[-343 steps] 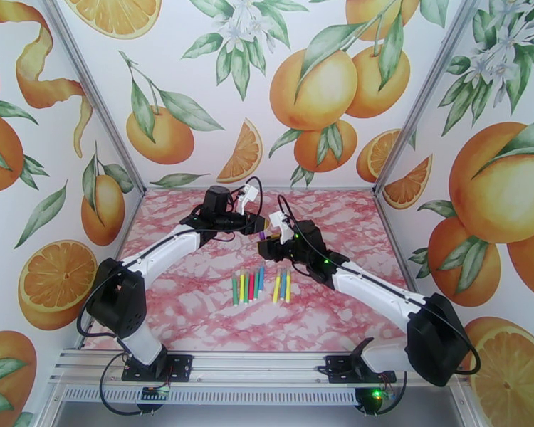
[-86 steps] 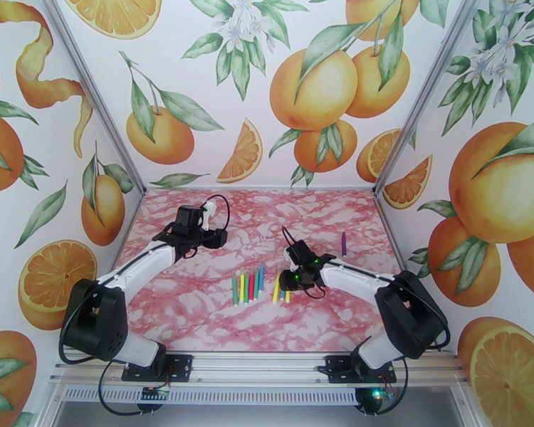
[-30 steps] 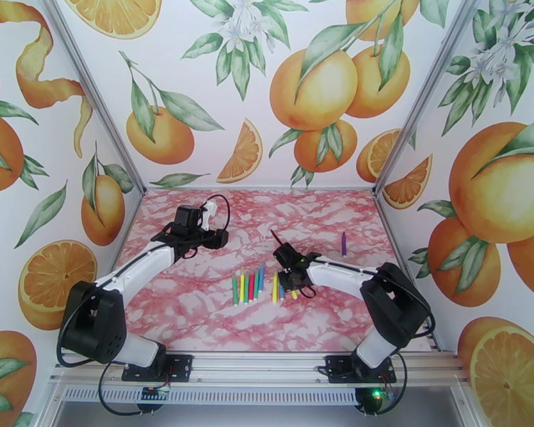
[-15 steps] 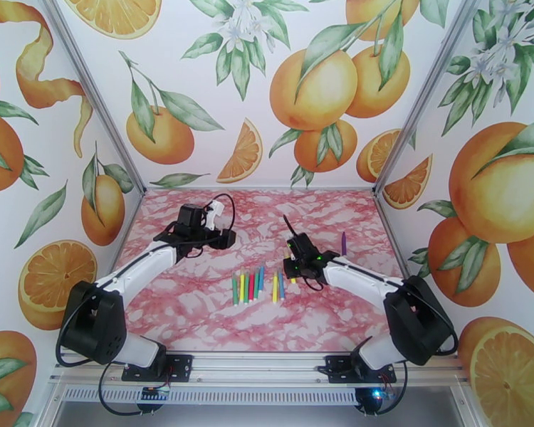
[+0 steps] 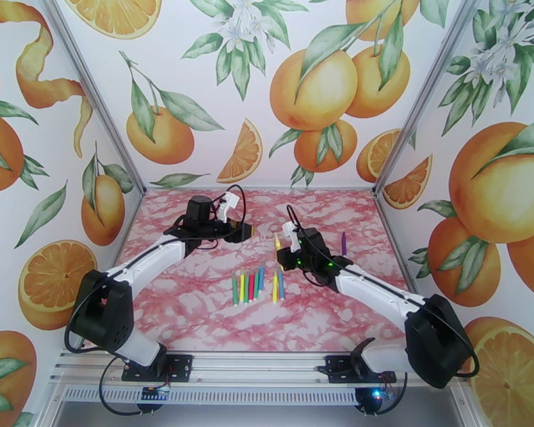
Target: Open the pen caps
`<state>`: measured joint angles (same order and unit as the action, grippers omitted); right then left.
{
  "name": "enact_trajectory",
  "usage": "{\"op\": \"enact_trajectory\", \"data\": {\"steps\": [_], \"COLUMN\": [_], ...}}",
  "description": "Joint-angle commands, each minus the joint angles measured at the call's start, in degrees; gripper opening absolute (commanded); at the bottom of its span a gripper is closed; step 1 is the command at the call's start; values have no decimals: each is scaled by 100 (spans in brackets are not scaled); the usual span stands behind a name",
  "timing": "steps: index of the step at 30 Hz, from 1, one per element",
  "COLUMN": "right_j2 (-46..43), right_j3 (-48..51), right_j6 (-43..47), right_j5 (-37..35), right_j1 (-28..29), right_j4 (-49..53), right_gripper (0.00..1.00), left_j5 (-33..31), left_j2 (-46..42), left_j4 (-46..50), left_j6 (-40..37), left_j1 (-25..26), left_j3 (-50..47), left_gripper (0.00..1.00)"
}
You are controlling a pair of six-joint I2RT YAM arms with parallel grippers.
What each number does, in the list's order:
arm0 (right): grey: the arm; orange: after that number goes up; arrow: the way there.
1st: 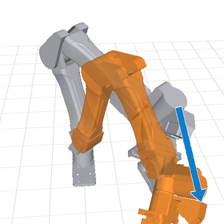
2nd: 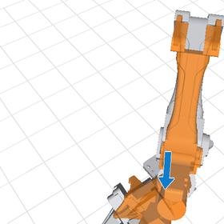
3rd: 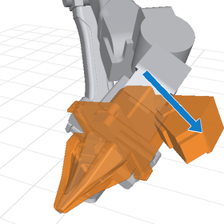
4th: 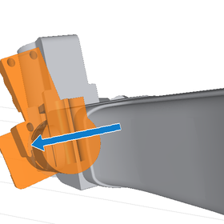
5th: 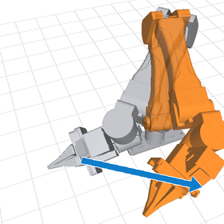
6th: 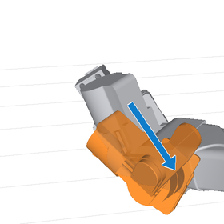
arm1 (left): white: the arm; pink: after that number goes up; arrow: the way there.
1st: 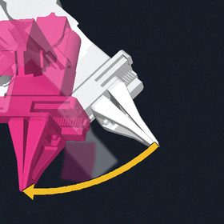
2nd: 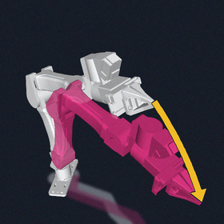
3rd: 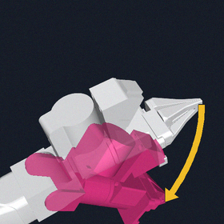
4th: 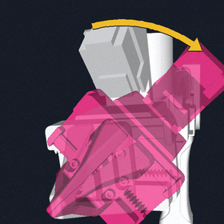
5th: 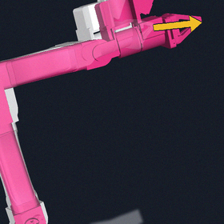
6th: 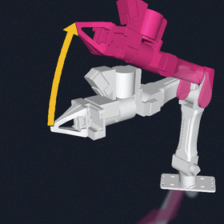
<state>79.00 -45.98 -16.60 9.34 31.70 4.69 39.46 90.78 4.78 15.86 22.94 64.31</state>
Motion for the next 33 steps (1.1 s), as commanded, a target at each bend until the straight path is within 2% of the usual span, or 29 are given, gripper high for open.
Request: {"op": "enact_trajectory", "data": {"steps": [1, 22, 33], "right_j2": [-135, -48, 99], "right_j3": [30, -245, -402], "right_j6": [113, 280, 335], "right_j5": [273, 462, 593], "right_j1": [1, 243, 319], "right_j4": [-492, -1067, -1180], "right_gripper": [15, 16, 16], "left_j5": [476, 378, 504], "left_j2": [101, 516, 751], "left_j4": [-405, -623, -597], "left_j6": [200, 662, 717], "left_j1": [128, 425, 527], "left_j3": [298, 580, 790], "left_gripper": [78, 75, 66]}}
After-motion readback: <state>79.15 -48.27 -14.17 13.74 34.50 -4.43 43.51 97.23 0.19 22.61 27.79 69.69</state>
